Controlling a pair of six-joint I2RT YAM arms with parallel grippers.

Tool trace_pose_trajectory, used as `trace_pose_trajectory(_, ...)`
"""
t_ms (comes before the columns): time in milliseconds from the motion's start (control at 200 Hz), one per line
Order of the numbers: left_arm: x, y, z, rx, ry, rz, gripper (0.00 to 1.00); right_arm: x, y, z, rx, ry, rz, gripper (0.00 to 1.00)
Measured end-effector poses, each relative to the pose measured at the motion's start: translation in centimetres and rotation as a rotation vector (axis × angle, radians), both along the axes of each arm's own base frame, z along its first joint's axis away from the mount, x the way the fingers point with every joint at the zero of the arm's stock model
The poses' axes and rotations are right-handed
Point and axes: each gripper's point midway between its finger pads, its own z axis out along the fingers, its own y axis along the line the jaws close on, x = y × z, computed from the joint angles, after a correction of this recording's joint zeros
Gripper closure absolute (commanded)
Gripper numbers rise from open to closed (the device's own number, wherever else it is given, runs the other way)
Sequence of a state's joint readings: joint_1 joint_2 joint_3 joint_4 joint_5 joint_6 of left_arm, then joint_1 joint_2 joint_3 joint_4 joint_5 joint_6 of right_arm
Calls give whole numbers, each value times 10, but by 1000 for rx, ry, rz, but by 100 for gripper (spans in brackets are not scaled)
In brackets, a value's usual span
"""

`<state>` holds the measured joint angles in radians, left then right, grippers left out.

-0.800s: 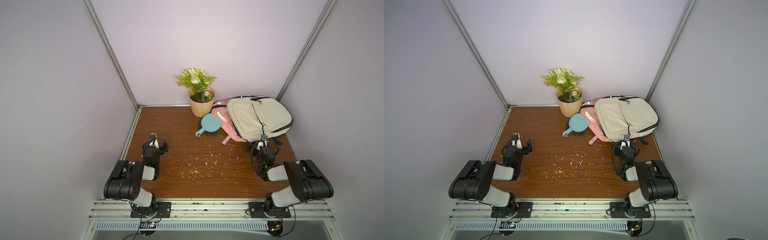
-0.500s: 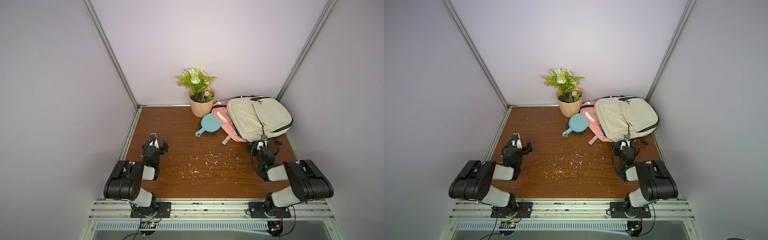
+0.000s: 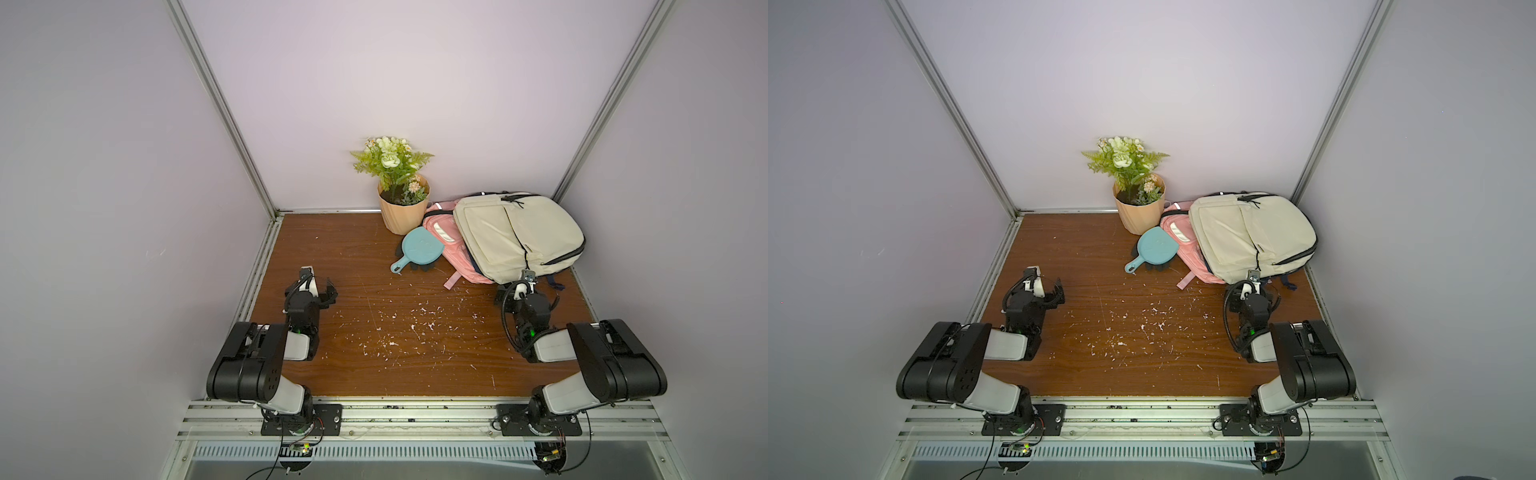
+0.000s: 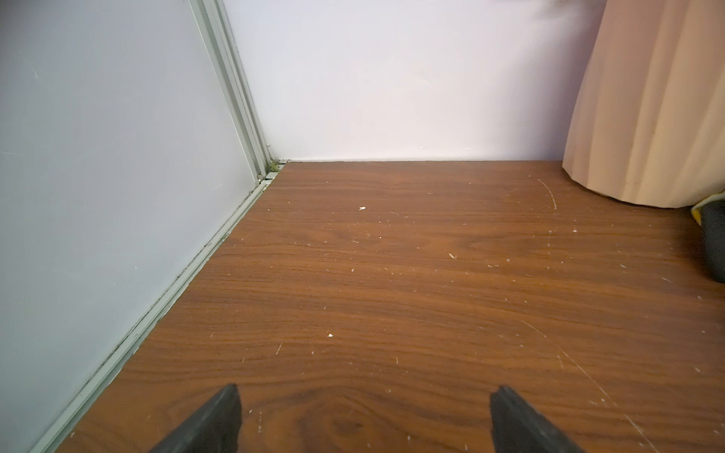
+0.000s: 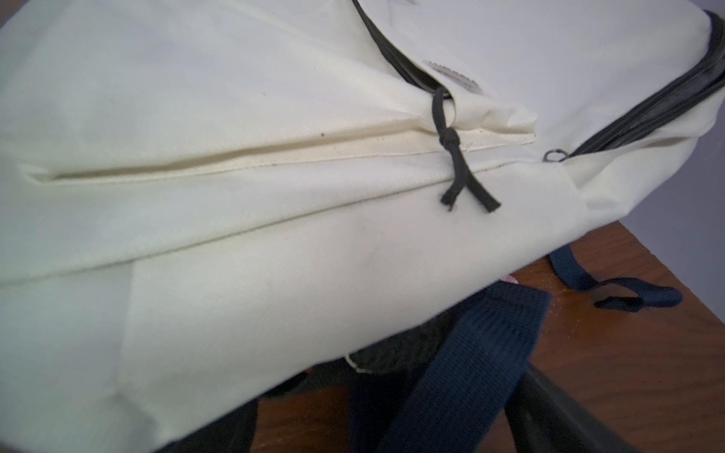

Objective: Zip up the backpack
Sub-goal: Adjust the backpack at the center of the board.

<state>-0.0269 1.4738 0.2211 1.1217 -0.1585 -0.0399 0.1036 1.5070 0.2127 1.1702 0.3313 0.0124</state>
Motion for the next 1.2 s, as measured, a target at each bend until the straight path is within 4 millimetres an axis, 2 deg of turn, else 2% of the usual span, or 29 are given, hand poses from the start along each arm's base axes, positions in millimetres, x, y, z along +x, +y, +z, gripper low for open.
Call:
trace_pose_trajectory(120,-7,-4,29,22,-76,19,0,-3,6,12,-15,-13,17,1)
trace_pose_trajectory(295,-20,-14,80,-38,-188,37,0,-14,10,63,3,-124,31,1)
trace_pose_trajectory(425,-10,-7,108,-191,-184,111,0,-21,13,96,40,-178,49,1)
trace_pose_trajectory(530,2,-2,122,-333,-132,190,0,-24,13,121,134,-209,39,1)
trace_pose_trajectory(646,13,-6,122,-414,-52,220,0,-25,13,139,247,-209,25,1)
trace_pose_trajectory(756,14,-14,108,-489,16,209,0,-22,12,134,320,-148,5,1)
trace_pose_trajectory(851,18,-30,93,-526,85,142,0,-19,6,124,386,-95,-29,1)
trace_pose_trajectory(991,28,-59,72,-532,194,44,0,-5,-22,103,506,-23,-104,2)
trace_pose_trajectory(1091,24,-82,71,-523,221,-29,0,16,-42,86,600,39,-150,4)
trace_pose_trajectory(1201,21,-102,76,-520,223,-100,0,31,-50,64,685,92,-165,4)
